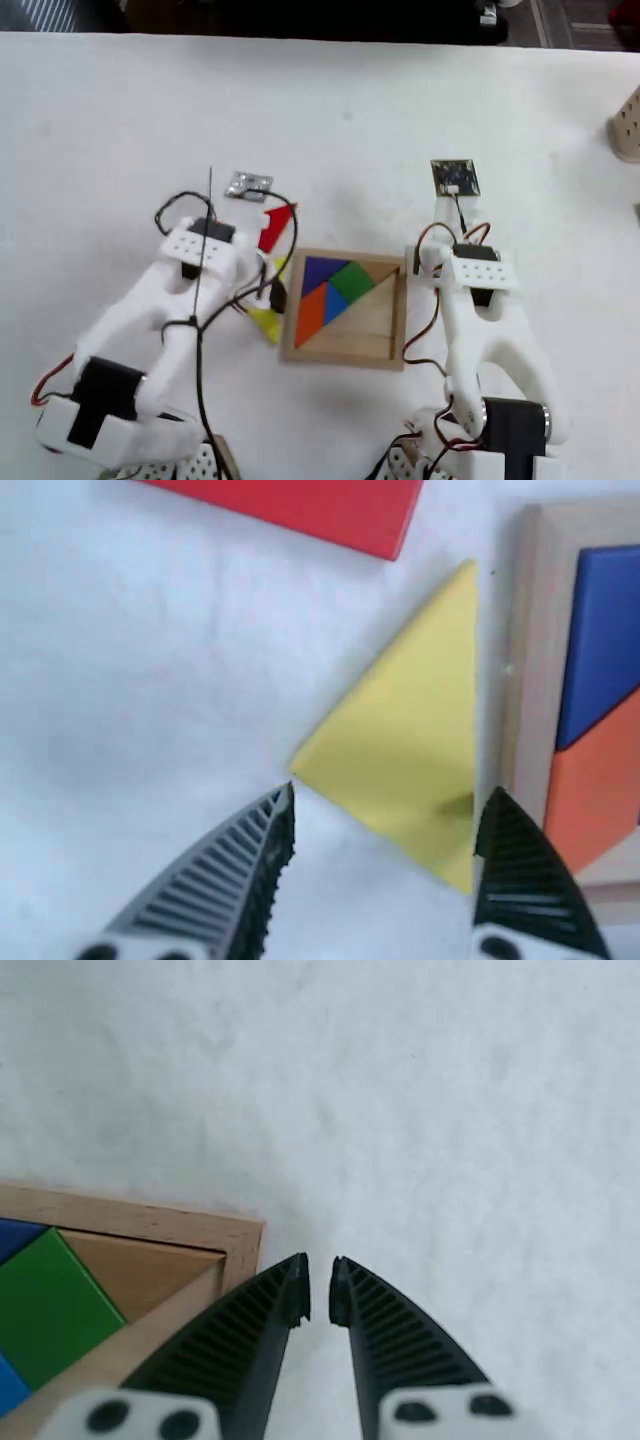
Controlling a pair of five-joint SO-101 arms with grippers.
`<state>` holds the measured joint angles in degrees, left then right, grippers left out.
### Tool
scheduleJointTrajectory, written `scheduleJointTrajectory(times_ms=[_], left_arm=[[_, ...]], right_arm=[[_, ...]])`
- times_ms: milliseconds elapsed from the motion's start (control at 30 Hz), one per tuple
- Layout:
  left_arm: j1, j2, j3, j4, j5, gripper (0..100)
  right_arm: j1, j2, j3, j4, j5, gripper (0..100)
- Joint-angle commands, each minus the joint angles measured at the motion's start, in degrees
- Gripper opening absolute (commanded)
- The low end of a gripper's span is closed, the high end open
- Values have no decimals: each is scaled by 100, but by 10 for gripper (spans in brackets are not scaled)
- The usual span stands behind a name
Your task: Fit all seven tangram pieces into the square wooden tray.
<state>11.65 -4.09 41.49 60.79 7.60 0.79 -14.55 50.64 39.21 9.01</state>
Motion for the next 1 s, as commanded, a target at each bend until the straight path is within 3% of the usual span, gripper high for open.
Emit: scheduleJointTrajectory(times_ms=[0, 333, 767, 967], left_arm=[[-119, 295, -360, -176, -167, 309], [-664, 875, -862, -193, -457, 306], [-655, 875, -1152, -193, -1512, 310], [-655, 919, -1020, -580, -1538, 310]], right_arm=[[-66, -13, -158, -92, 114, 45], [-66, -13, -158, -75, 114, 45], [-66, -13, -158, -92, 114, 45], [-66, -13, -158, -92, 114, 46]])
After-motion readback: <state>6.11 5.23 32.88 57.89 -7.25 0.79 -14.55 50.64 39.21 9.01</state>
